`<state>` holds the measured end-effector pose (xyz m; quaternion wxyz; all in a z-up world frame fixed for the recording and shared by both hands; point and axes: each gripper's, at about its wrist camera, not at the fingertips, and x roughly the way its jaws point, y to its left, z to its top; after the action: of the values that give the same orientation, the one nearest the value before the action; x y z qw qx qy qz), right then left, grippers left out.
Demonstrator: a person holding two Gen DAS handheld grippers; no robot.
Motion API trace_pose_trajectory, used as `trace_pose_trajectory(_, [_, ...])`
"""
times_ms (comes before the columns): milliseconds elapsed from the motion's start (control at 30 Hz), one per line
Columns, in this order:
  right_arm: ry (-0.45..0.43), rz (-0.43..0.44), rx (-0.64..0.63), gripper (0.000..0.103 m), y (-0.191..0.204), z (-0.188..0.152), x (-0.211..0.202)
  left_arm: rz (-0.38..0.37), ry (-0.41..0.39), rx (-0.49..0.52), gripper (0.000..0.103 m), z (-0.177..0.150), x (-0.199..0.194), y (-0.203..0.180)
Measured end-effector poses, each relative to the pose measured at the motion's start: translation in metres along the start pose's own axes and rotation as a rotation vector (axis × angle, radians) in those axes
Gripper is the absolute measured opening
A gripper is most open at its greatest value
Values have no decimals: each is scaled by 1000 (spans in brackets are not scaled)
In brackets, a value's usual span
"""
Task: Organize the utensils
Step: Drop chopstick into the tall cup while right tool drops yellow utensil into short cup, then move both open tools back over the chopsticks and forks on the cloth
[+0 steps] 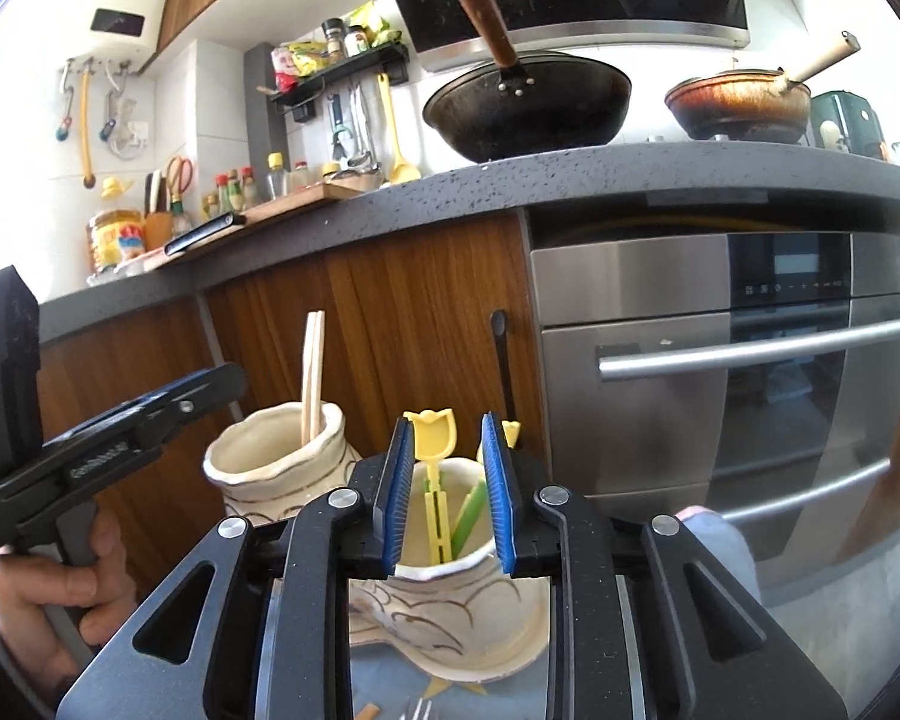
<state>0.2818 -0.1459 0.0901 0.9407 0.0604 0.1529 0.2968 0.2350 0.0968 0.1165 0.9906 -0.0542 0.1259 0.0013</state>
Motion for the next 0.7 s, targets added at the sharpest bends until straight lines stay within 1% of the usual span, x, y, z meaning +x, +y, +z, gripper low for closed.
trace_pose_trajectory(167, [26,-9,41,32,-14,-2,-5,-3,-7,6,60,1,-16,5])
trace_pose_trajectory(300, [53,-13,72,34,-23,-5,-8,-3,7,11,60,-2,-26,9])
trace_pose_trajectory(433, [78,-15,94,38,-30,-7,-13,-4,47,23,60,-15,-31,7])
trace_pose_trajectory(700, [124,-31,110,39,-36,-15,-23,-28,135,81,60,-47,-48,-11])
